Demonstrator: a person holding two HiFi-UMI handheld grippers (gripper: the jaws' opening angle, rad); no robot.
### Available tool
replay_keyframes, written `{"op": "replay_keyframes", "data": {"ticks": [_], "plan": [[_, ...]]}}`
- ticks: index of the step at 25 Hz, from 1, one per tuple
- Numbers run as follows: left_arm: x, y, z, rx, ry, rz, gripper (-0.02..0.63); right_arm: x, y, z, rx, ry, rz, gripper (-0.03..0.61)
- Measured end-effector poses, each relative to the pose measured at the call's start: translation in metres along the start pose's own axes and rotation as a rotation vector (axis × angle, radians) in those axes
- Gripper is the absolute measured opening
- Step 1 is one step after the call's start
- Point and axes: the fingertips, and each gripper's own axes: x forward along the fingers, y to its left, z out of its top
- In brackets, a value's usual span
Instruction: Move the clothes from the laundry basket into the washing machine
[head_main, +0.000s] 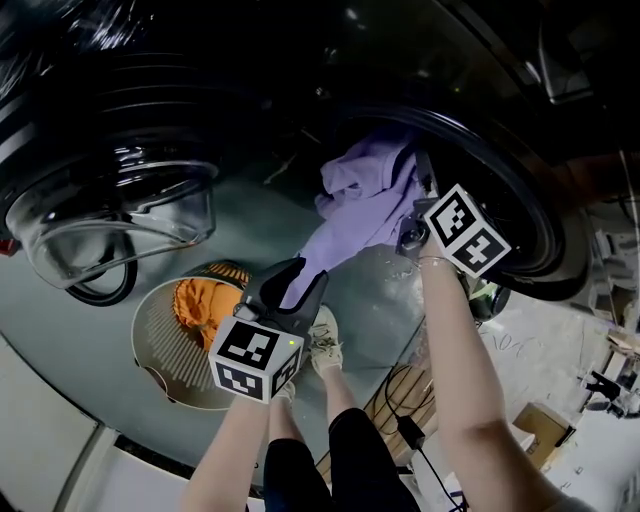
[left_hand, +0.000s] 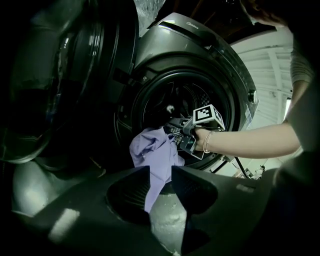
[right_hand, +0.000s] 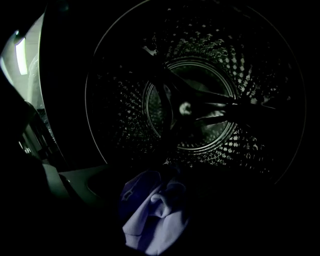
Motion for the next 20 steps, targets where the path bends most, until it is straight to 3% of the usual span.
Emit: {"op": "replay_keyframes", "data": {"ticks": [4,8,14,20], "plan": [[-0.003,0.005,-0.001,0.004,0.003,0.011,0.118,-0.019,0.018,-0.010,-0.008,0.014,0.077,0.417],[-0.013,0.008,-0.009,0.002,0.012,0.024,0.118,-0.057,0.035,-0.051,-0.046,0.100,0.161,0.411],[-0.019,0.004,-0.028,-0.005,0.036,0.022,0.118,-0.104,0.020,-0.144,0.078,0.251,0.112,0.477],[-0.014,-0.003,-0.043,-0.008,0.043,0.006,0.118,-0.096,0.020,-0.217,0.143,0.385,0.108,0.572]]}}
